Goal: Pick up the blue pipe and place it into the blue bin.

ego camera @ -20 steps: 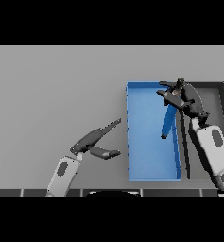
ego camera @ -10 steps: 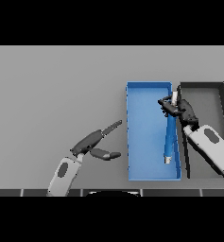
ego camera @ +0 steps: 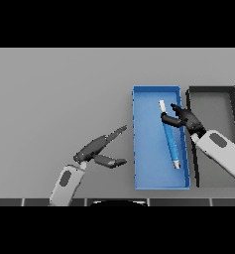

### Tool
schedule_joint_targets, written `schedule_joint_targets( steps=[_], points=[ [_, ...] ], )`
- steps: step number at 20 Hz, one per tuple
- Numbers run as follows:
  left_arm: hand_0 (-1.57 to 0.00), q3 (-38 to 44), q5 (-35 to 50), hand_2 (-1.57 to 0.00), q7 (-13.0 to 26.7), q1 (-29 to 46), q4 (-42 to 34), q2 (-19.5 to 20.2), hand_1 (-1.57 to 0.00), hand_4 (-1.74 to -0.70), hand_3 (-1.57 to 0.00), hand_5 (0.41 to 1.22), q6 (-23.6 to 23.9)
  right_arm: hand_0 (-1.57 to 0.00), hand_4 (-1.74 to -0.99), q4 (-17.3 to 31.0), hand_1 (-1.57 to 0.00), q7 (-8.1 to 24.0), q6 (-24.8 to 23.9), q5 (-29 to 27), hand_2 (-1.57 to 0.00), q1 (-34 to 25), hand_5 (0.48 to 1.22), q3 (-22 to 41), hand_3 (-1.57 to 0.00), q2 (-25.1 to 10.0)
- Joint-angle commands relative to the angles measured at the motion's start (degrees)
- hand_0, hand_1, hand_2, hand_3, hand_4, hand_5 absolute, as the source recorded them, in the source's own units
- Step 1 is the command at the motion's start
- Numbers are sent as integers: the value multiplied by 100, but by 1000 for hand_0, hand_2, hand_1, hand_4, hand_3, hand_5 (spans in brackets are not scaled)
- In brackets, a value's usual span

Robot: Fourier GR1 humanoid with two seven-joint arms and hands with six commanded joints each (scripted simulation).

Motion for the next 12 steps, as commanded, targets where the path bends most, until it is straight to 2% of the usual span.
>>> schedule_joint_targets(
  steps=[1,6,12],
  points=[
    [1,2,-3,1,5,-1,-5,4,1,-885,1,427,2,-63,-1056,5,-58,-2,10,35,-58,-30,817,66,-34,2],
    [1,0,-23,1,-9,-40,26,-9,1,-888,1,429,13,-20,-1033,152,-18,-1,78,190,-18,-153,696,267,-10,55],
    [1,17,-39,1,26,-61,60,-33,1,-885,1,431,53,-6,-1022,20,-5,-22,175,204,-5,-127,658,309,-3,-11]
  ],
)
